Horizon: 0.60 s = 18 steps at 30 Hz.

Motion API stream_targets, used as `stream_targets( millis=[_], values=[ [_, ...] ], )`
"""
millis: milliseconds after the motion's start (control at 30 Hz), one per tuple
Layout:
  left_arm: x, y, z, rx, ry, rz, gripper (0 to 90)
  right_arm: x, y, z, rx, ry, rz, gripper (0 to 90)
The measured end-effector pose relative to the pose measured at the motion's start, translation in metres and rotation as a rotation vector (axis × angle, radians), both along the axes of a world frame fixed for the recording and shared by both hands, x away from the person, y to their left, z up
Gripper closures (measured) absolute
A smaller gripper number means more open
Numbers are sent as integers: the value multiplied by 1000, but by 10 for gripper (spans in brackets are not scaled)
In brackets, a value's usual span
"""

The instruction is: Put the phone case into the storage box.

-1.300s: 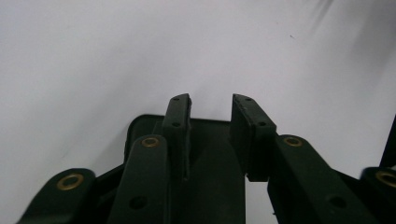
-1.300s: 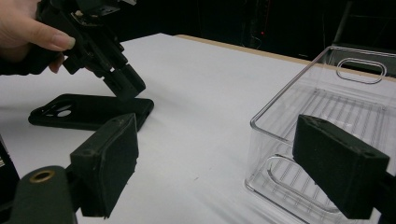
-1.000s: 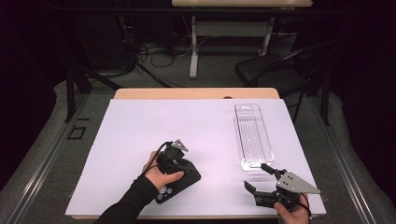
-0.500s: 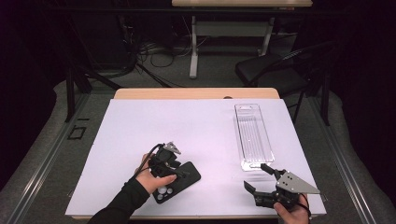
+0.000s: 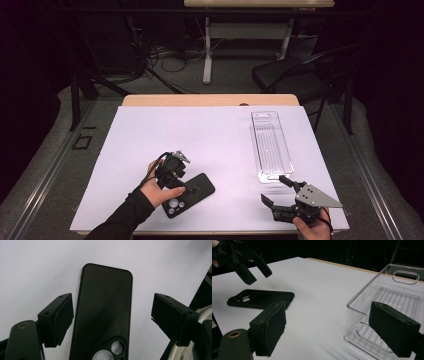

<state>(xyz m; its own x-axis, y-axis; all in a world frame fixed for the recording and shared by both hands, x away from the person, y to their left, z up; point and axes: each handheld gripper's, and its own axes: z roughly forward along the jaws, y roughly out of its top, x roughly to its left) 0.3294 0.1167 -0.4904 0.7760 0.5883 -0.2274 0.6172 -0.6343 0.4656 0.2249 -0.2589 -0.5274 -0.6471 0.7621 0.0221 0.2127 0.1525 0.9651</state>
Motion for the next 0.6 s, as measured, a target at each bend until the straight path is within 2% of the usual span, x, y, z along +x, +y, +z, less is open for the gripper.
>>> stream_targets(
  millis=[233,333,600],
  values=[
    [1,2,5,25,8,-1,151,0,0,0,-4,2,-1,140],
    [2,2,7,58,8,5,149,0,0,0,-3,3,-1,140],
    [3,3,5,100,47,-16,100,0,0,-1,-5,5,1,140]
  ],
)
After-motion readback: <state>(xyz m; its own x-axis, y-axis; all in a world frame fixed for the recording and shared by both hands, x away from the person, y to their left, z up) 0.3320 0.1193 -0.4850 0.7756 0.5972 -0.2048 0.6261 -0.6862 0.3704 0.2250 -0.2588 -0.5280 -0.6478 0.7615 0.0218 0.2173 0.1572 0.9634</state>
